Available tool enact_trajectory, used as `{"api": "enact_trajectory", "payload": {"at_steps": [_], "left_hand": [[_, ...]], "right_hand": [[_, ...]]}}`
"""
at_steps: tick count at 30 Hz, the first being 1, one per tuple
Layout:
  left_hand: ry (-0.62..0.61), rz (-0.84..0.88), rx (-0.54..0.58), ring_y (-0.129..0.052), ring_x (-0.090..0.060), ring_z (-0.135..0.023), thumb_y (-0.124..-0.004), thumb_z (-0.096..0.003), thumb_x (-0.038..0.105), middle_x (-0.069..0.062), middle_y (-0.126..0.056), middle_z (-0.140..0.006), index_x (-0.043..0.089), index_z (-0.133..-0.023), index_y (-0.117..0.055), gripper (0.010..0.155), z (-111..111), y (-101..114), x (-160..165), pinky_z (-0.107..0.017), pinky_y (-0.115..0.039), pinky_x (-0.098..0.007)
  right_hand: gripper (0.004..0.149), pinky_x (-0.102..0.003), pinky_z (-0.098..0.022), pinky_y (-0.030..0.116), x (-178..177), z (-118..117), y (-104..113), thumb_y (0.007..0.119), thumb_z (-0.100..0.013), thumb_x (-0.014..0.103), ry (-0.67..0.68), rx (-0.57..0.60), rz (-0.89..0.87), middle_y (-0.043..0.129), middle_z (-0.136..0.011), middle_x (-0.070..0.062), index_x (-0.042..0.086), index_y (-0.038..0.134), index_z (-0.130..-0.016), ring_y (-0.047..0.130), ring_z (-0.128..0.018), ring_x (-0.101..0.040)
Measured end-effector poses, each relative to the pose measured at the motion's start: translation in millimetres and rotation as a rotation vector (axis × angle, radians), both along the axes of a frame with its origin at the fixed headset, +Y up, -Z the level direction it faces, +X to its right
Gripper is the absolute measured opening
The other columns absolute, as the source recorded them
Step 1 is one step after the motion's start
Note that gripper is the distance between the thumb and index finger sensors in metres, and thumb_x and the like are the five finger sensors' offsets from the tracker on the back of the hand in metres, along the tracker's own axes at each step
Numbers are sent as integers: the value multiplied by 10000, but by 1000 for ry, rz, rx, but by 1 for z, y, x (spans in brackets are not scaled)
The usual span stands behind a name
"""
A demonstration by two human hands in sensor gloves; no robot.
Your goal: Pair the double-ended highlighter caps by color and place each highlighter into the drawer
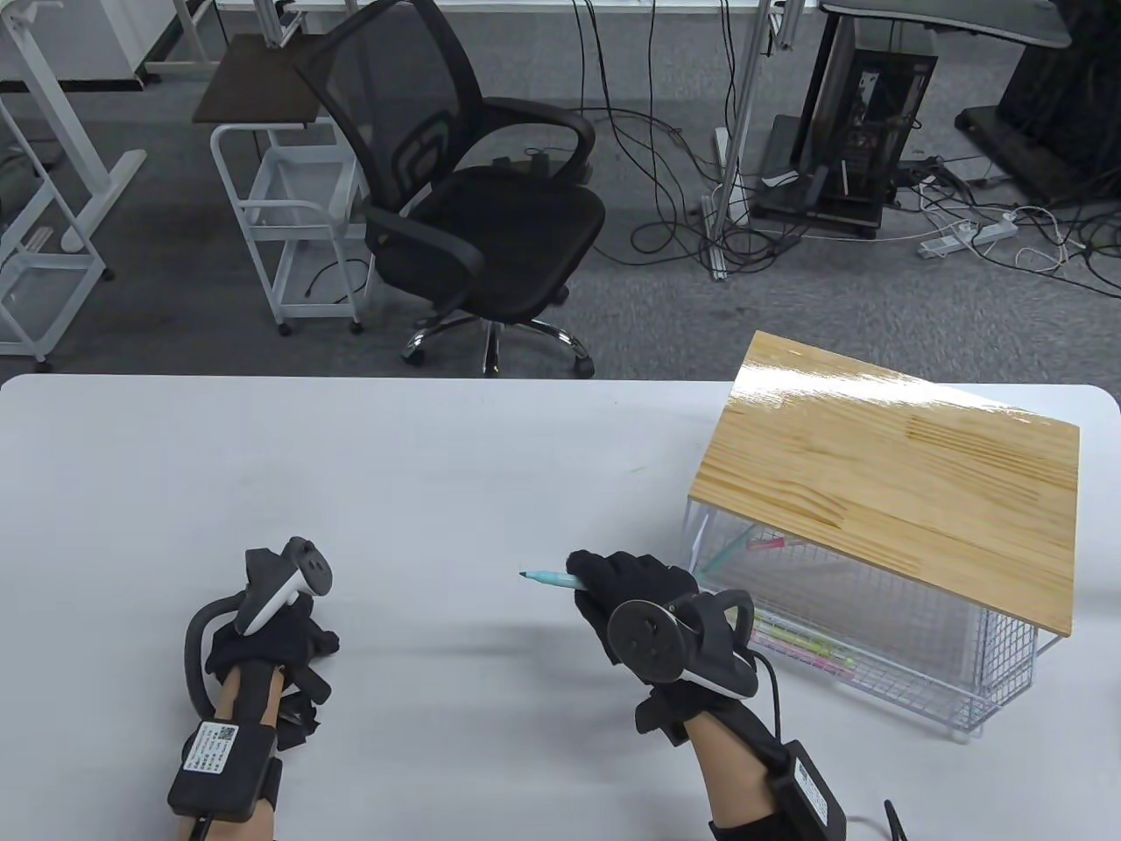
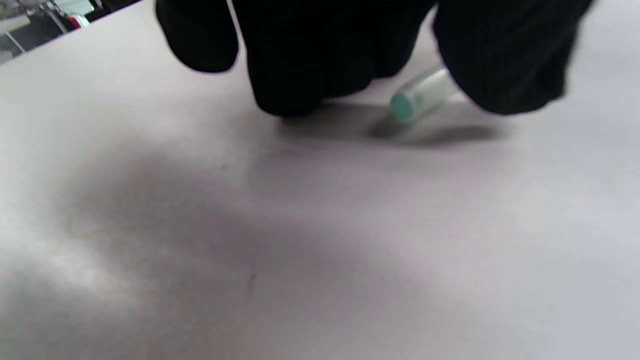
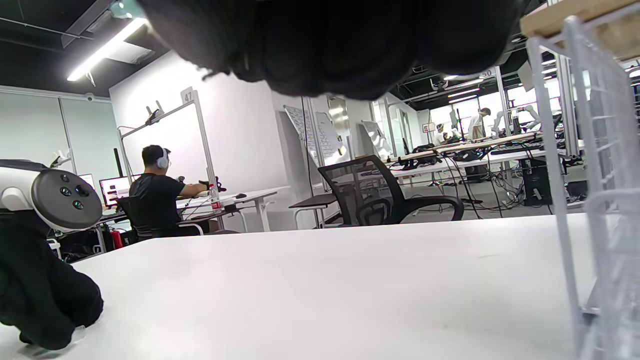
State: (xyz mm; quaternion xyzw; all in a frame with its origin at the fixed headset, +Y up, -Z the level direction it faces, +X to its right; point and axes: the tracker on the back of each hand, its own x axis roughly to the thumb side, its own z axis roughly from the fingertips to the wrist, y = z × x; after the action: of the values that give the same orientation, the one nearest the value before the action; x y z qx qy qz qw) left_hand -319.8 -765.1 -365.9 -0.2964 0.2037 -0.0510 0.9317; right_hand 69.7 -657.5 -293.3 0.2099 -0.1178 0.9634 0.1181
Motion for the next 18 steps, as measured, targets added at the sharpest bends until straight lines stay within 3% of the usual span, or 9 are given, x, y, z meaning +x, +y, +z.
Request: {"api": "enact_trajectory", "payload": {"at_steps": [18], "left_hand": [[-93, -159, 39, -880, -212, -900, -747, -554, 463, -28, -806, -1013, 270, -1052, -636, 546, 2, -5, 21, -806, -655, -555]], "right_hand": [[461, -552, -521, 792, 0, -1, -2, 669, -586, 417, 5, -13, 13, 855, -810, -11, 340, 627, -1039, 901, -601, -231]]}}
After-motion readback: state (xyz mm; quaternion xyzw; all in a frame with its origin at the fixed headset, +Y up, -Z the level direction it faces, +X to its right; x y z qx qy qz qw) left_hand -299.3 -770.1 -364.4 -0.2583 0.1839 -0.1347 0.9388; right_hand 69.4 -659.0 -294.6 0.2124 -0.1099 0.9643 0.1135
